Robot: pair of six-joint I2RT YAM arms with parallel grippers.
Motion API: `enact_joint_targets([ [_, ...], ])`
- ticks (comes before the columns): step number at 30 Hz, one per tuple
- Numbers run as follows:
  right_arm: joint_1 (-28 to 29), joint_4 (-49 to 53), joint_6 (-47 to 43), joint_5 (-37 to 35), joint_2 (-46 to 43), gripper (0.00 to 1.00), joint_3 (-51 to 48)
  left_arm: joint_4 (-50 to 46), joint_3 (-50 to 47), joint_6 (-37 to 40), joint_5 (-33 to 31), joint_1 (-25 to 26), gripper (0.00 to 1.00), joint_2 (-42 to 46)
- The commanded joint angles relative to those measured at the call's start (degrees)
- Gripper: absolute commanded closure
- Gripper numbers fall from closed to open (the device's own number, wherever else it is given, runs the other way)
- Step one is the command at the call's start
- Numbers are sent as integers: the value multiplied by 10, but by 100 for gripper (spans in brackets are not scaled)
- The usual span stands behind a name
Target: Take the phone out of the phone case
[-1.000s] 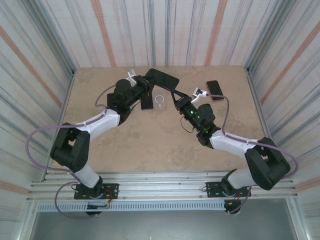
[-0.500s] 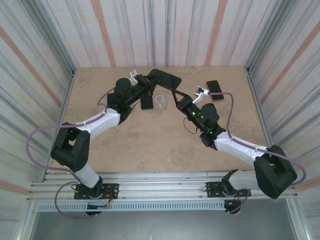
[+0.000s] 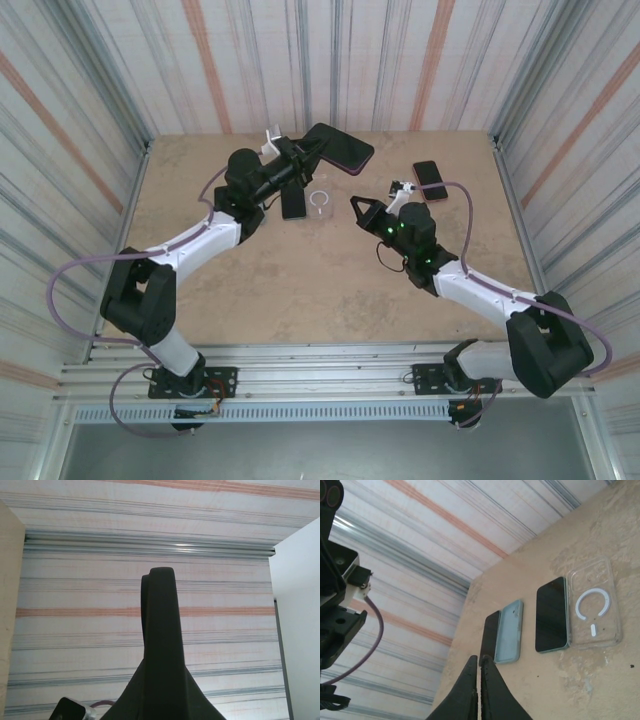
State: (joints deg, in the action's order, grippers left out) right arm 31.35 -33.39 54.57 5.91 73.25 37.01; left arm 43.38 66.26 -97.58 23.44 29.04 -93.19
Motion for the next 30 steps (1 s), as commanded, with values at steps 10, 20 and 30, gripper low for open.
enact_joint_targets([
  [10,-86,-39,-21,191,-37,61,33,-16,45,123,104,-50,100,0],
  [20,-143,-35,-3,267,-43,48,80,-72,111,319,275,-85,100,-12],
  [30,-167,-43,-27,470,26,48,160,-164,180,481,416,-99,100,-25],
])
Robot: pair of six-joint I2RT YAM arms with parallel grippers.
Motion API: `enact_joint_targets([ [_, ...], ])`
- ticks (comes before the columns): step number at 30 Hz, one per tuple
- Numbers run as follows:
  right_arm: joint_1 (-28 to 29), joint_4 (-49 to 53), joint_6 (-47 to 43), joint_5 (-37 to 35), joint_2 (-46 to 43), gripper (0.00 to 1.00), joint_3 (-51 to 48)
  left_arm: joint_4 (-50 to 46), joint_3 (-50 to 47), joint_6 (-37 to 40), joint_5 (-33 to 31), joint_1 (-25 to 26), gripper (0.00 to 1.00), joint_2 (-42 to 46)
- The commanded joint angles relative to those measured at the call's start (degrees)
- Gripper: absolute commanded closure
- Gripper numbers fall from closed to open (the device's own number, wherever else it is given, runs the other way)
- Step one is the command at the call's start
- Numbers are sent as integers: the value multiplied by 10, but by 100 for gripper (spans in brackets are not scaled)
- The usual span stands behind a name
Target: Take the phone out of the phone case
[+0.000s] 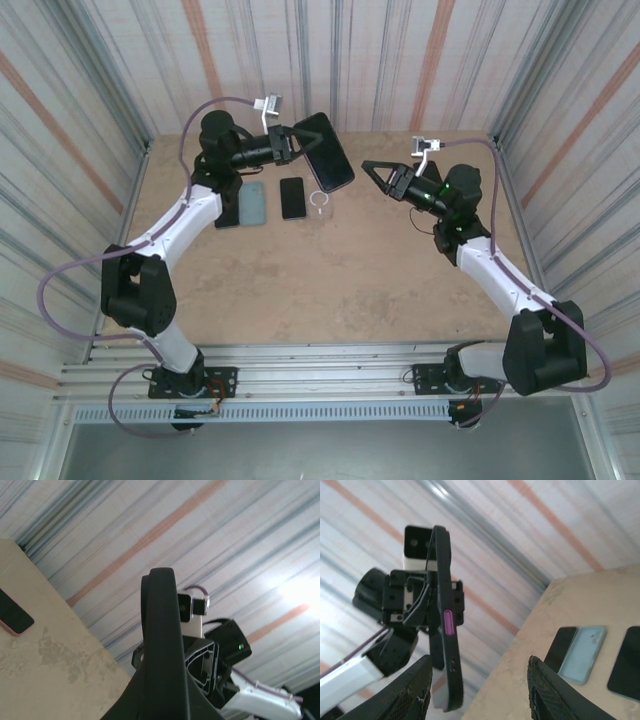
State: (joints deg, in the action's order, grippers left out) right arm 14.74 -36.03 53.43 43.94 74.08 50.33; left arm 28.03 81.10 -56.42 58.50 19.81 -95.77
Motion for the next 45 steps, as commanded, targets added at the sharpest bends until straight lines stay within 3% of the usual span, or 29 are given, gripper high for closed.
enact_joint_targets([
  [1,-1,-15,-22,108,25,49,34,-3,35,75,80,-7,100,-1],
  [4,0,40,-84,168,35,51,61,-31,50,120,121,-10,100,-1],
  [9,5,317,-350,200,24,52,119,-137,61,252,178,-12,100,19],
  [13,11,395,-442,237,27,52,144,-243,68,363,180,-15,100,37],
  [17,34,507,-569,248,38,52,174,-264,73,383,193,-24,100,37],
  [20,59,583,-663,201,47,50,192,-265,73,395,203,-26,100,38],
  [30,79,604,-712,148,88,55,221,-296,68,423,217,-26,100,48],
  [45,99,635,-767,170,110,71,252,-312,64,429,218,-25,100,49],
])
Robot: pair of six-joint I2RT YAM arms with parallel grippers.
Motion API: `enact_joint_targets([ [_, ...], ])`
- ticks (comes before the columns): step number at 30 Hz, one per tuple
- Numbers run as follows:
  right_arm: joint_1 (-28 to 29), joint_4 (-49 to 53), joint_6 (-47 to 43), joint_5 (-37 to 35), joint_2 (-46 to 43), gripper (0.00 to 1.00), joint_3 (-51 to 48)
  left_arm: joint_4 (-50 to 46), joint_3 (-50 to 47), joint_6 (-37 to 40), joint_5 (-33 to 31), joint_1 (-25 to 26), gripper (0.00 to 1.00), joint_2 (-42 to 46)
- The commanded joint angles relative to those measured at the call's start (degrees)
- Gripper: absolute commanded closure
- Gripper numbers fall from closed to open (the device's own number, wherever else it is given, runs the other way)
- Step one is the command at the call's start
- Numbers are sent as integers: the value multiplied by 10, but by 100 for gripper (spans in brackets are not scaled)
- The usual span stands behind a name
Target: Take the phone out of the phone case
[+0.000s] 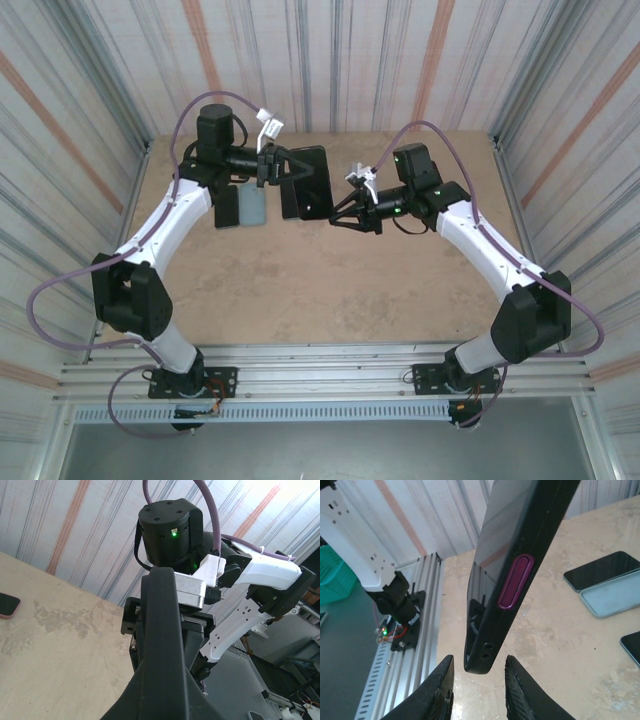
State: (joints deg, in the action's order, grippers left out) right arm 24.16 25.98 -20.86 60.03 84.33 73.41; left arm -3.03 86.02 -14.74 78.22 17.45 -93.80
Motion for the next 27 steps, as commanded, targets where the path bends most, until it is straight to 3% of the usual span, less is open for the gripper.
enact_joint_targets([
  [1,5,14,-24,10,9,71,22,-2,15,12,22,0,100,29],
  [10,6,19,-32,14,15,77,30,-17,21,21,25,5,100,24],
  [17,6,73,-75,15,25,88,50,-19,23,18,26,7,100,22],
  [24,14,133,-131,48,36,89,69,-21,33,11,47,7,100,18],
  [27,28,156,-167,13,36,89,71,-21,32,11,56,8,100,23],
])
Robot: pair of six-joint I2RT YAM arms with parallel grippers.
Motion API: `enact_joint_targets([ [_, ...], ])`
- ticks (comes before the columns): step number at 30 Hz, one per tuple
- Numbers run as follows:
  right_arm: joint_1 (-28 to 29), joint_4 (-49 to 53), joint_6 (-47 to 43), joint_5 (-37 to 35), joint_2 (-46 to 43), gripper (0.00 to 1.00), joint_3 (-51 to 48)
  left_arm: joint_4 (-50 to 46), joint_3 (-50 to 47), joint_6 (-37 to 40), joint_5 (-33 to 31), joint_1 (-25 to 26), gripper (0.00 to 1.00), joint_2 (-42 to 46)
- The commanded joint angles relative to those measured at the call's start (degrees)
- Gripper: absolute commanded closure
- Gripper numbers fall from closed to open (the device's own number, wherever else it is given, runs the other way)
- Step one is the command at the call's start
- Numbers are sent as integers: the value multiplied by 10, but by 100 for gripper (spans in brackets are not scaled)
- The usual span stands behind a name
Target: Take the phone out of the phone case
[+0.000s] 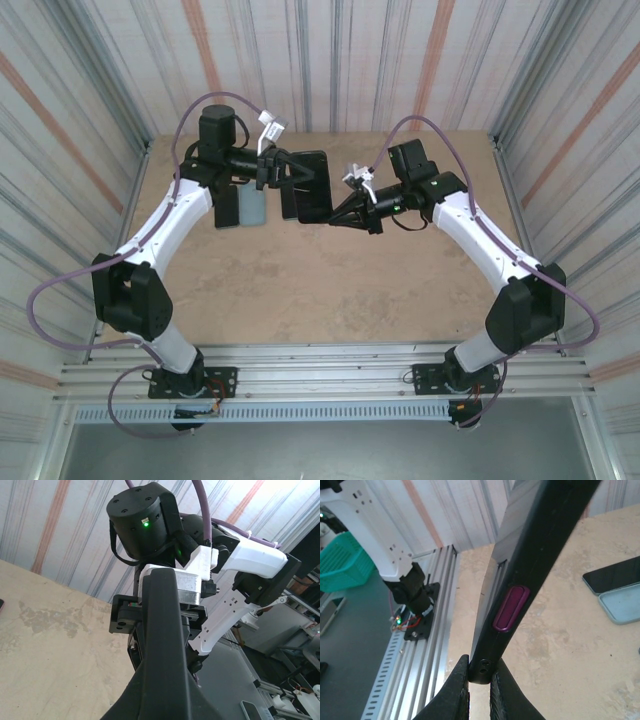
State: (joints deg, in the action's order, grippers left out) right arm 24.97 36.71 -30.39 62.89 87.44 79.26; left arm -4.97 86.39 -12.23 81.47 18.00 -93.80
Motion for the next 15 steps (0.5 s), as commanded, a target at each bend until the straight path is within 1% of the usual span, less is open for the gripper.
enact_joint_targets([
  [1,22,54,-81,-28,5,89,12,-3,27,-13,25,3,100,24],
  [8,27,46,-119,-105,-4,90,5,-11,26,-18,41,7,100,26],
  [13,35,-30,-107,-157,-28,90,-16,-13,24,-21,47,13,100,25],
  [15,35,-54,-102,-167,-37,91,-22,-13,24,-24,51,15,100,23],
])
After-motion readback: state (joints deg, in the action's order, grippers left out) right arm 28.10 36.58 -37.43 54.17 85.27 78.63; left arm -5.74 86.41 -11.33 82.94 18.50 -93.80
